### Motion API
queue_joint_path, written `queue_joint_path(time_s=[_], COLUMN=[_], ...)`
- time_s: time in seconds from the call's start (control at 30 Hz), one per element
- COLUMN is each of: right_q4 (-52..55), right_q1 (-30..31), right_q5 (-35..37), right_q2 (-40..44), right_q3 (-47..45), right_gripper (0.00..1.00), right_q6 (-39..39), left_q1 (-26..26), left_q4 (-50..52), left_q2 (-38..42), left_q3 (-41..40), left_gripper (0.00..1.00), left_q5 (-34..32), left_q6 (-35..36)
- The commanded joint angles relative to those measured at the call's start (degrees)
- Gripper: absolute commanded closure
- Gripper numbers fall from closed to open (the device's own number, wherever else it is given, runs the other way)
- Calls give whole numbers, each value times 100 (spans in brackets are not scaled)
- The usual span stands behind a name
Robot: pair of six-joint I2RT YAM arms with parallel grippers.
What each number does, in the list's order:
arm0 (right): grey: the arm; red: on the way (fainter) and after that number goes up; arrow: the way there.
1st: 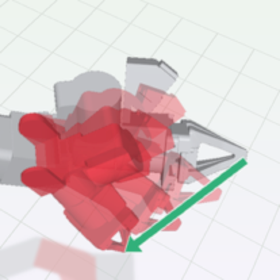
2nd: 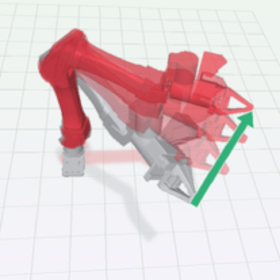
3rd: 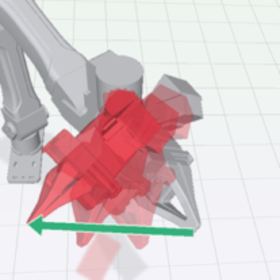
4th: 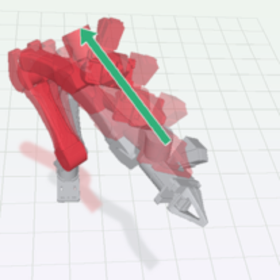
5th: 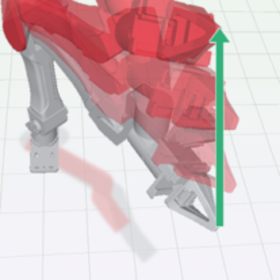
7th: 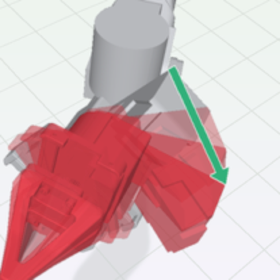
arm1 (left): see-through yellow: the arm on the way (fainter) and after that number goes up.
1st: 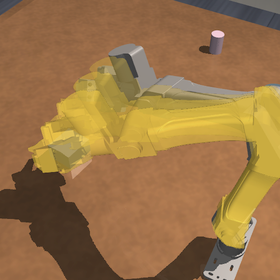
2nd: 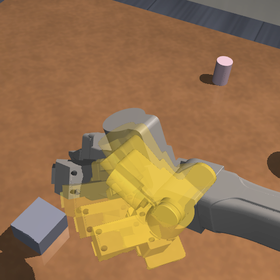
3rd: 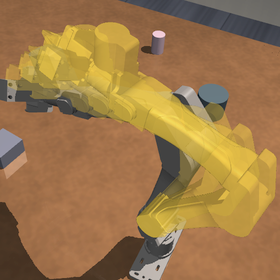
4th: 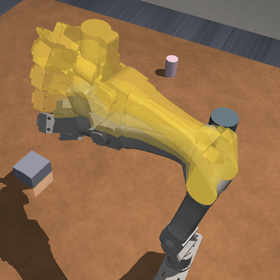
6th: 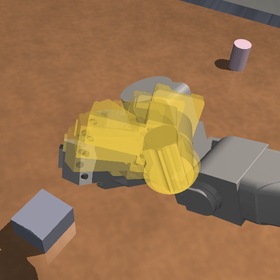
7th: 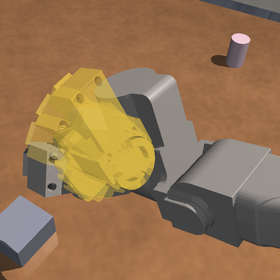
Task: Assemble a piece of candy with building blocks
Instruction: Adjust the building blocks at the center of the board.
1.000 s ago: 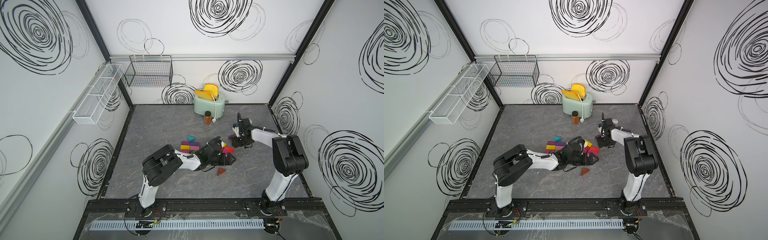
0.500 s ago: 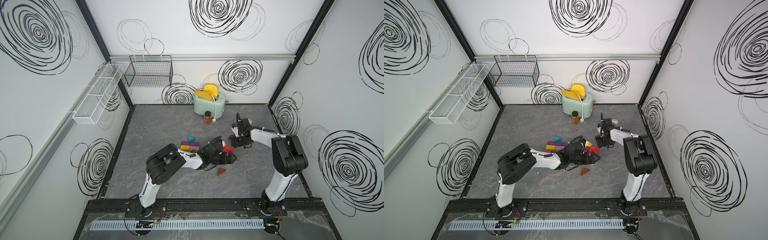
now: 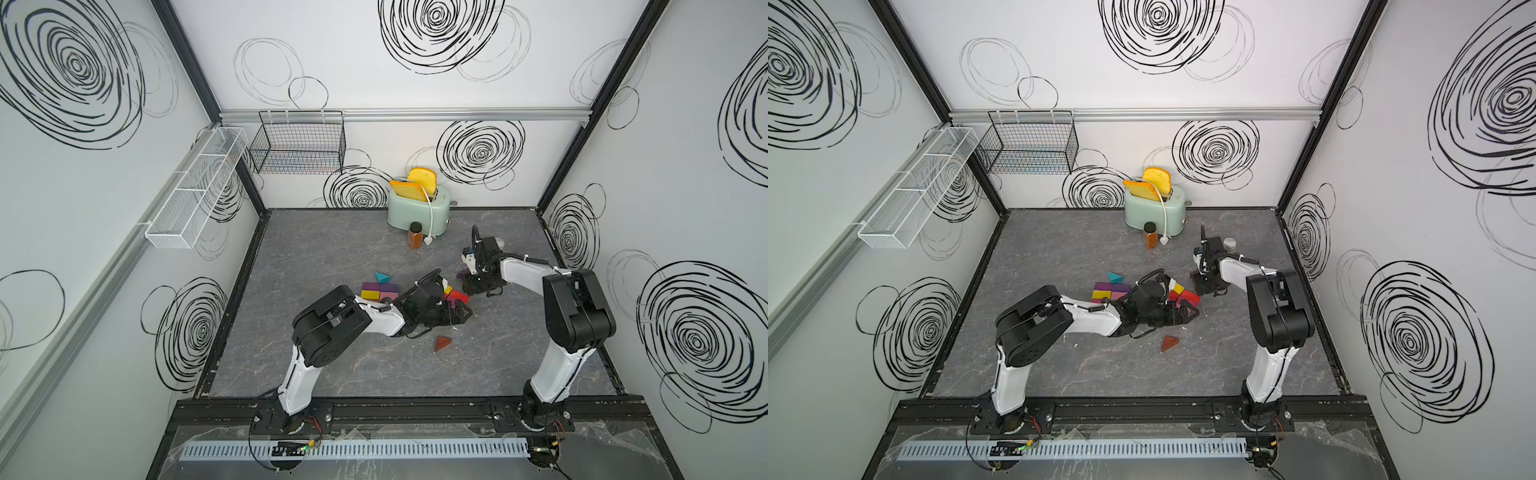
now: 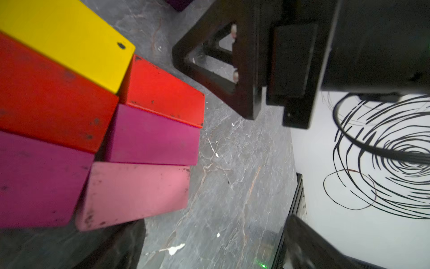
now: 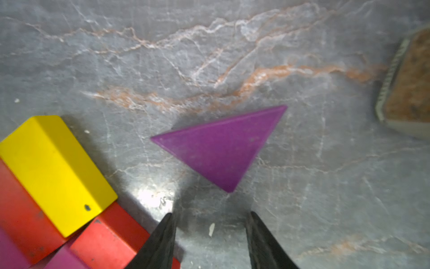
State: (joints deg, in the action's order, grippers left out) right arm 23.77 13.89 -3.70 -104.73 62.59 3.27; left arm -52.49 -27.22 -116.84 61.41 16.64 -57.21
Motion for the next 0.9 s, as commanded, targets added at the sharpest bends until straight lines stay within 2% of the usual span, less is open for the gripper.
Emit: queue_joint_path(time_s=[0.0, 0.87], right_q4=[210, 225], right_q1=[79, 122], right_q5=[-255, -250], right_q2=[-103, 123], right_q3=[-142, -320], right_gripper=[50, 55], right_q6=[35, -49], left_q1=[70, 160], left_q4=[-38, -68], left_q2=[-135, 79], left_q3=[-4, -186], left_gripper=[2, 2], left_q5=[-126, -119], left_q6=[-45, 43])
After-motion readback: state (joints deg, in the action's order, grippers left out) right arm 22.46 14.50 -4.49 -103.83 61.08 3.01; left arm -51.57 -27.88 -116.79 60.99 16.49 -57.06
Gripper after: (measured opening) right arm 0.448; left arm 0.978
